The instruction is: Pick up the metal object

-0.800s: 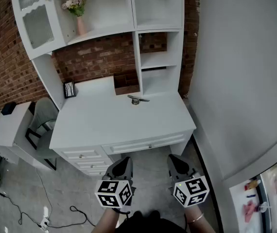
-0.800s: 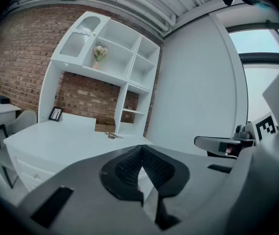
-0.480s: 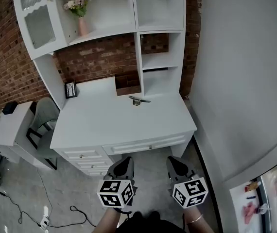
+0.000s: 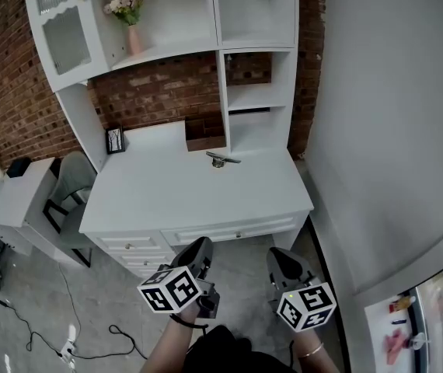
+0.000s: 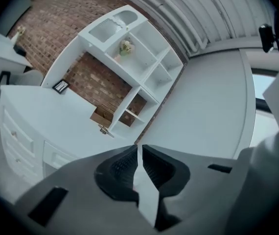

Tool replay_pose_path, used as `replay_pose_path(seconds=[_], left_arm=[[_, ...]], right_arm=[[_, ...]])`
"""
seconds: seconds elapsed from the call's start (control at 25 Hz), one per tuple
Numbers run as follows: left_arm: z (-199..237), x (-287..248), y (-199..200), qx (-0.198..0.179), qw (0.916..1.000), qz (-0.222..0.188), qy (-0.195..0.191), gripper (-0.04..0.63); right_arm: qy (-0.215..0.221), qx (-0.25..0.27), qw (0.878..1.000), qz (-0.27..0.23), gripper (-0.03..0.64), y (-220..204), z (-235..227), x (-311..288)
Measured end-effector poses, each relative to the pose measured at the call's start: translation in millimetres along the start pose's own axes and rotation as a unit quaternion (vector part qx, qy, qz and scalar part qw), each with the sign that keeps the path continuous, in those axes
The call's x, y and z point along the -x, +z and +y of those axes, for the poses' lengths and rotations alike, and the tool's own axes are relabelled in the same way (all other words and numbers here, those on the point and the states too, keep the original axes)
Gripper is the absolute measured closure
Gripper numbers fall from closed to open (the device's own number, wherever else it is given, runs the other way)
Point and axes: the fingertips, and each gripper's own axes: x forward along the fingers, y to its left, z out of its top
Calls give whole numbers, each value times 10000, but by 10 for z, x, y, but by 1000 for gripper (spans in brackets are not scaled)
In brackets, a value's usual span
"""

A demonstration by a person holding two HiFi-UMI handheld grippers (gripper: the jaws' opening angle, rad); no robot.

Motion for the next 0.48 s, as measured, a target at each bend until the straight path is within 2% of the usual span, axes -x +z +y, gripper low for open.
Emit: replay_pose_path(seconds=[0.08,0.24,0.48], left_arm=[[32,-100,67,223,9997,-62,-23,563],[153,-344,110,375,9993,-57,67,528],[440,-834,188,1090,9940,-63,-4,511]], right_arm=[[10,-31,10000,-24,611,18,-51,-31],[-8,-195,9998,-59,611,21,-217,-121],[-134,-218,9997,41,611,27,-503,-477]])
